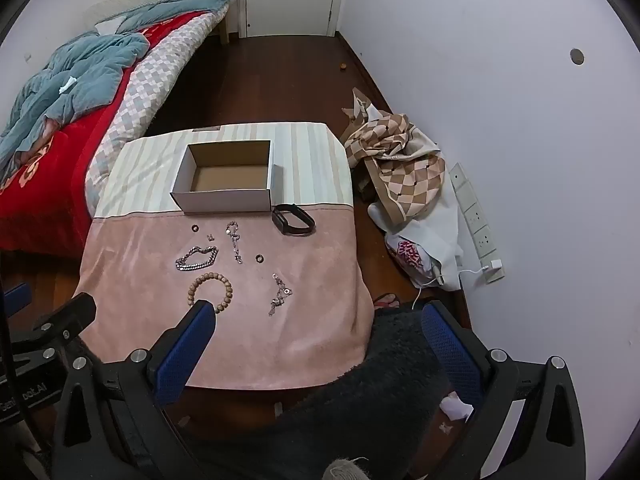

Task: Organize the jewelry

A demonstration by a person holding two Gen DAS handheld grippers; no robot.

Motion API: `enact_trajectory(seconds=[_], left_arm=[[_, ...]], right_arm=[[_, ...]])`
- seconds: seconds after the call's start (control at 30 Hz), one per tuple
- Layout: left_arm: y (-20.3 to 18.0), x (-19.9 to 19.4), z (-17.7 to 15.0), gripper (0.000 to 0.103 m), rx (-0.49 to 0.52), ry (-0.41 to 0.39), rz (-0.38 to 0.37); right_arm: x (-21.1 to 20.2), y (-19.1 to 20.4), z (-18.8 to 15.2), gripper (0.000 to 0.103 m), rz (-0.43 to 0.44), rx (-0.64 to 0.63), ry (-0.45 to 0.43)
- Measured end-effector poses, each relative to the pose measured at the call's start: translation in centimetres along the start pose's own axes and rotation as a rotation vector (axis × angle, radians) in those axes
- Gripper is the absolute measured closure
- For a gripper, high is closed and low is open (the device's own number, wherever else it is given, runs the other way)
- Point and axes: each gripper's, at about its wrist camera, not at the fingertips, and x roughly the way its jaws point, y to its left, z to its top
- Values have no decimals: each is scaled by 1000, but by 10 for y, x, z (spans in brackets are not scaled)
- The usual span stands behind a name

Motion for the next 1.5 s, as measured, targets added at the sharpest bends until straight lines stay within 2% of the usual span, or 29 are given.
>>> enact_trajectory(seconds=[0.33,1.5], left_arm=[[2,2,-1,0,-13,19,-15],[-4,-11,2,0,7,-13,13]], right_arm=[[1,2,1,0,-12,-6,0],[-13,-7,3,0,-21,0,-23]])
